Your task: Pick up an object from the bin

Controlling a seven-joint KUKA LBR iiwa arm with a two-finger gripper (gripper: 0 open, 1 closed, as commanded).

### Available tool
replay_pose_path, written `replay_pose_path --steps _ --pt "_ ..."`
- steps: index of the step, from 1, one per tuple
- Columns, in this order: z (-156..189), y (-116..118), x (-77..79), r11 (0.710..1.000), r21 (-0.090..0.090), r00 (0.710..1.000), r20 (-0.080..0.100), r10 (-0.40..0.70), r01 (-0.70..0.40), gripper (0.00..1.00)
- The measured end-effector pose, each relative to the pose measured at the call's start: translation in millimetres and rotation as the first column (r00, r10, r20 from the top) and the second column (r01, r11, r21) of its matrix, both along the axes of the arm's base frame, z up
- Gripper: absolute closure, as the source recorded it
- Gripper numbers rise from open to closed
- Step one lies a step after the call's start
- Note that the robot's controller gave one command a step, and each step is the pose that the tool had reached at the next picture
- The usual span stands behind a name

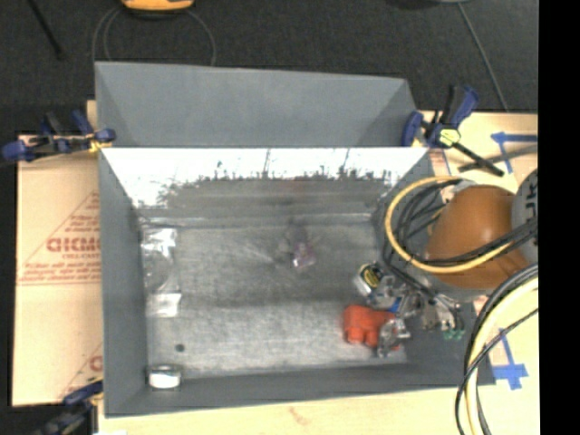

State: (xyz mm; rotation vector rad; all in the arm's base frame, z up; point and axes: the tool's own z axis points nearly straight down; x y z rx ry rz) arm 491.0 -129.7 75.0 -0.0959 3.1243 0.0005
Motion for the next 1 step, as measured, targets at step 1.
replay_pose_path --steps 1 --pt "172.1 12.9 34.7 0.895 -0.007 0.895 -0.007 0.446 -0.446 1.0"
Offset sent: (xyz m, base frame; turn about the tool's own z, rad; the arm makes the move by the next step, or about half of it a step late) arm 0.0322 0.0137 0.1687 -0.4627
